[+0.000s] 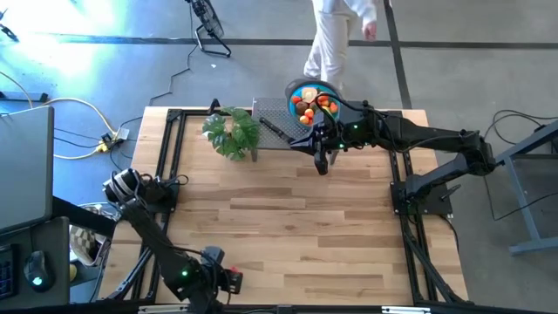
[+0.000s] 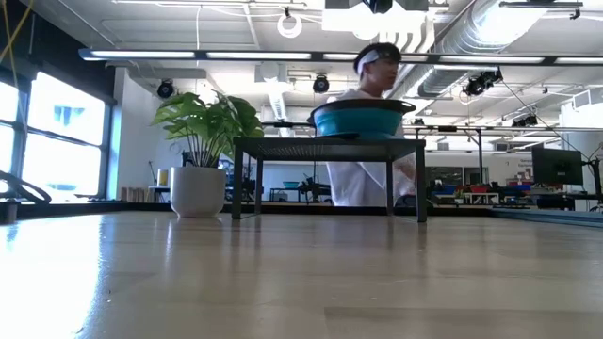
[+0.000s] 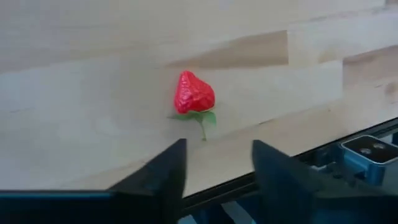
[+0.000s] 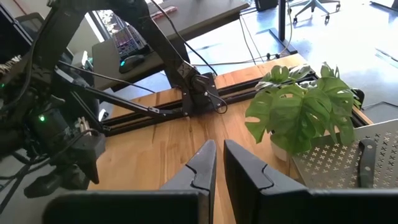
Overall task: Pick & Place Fruit
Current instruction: Put the red strawberry in the blue bowl on the shelf
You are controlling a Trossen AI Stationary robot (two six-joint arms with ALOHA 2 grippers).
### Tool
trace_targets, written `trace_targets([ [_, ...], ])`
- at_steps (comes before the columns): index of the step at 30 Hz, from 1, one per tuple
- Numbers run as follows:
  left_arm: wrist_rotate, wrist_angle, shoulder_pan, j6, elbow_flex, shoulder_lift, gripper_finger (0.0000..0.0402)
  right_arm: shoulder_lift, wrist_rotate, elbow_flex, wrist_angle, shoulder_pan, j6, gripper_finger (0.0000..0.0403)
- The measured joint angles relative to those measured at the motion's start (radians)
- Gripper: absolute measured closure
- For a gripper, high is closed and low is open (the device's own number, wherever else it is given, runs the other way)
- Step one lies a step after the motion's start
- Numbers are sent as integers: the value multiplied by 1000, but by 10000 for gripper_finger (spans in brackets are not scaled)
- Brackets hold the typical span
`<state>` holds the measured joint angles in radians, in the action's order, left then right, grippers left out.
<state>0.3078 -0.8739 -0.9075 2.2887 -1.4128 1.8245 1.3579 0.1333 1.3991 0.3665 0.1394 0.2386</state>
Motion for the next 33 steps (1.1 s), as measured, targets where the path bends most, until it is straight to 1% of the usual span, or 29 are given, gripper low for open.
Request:
trace_targets([
  [5,-10,49,13,-32,1,46,156,0,0,0,7,0,0,380],
  [8,-12,80,16,-76,1,66,126,0,0,0,10,0,0,380],
  [10,-10,108,17,-116,1,72,115,0,0,0,12,0,0,380],
  [14,-5,81,18,-133,0,74,110,0,0,0,12,0,0,380],
  [18,-5,7,17,-65,0,75,110,0,0,0,16,0,0,380],
  [21,-6,-28,17,-42,1,75,110,0,0,0,19,0,0,380],
  [27,-5,-23,17,-40,1,77,110,0,0,0,20,0,0,380],
  [31,-5,20,17,-36,33,99,110,0,0,0,20,0,0,379],
  [33,-12,76,18,-31,44,117,110,0,0,0,22,0,0,380],
])
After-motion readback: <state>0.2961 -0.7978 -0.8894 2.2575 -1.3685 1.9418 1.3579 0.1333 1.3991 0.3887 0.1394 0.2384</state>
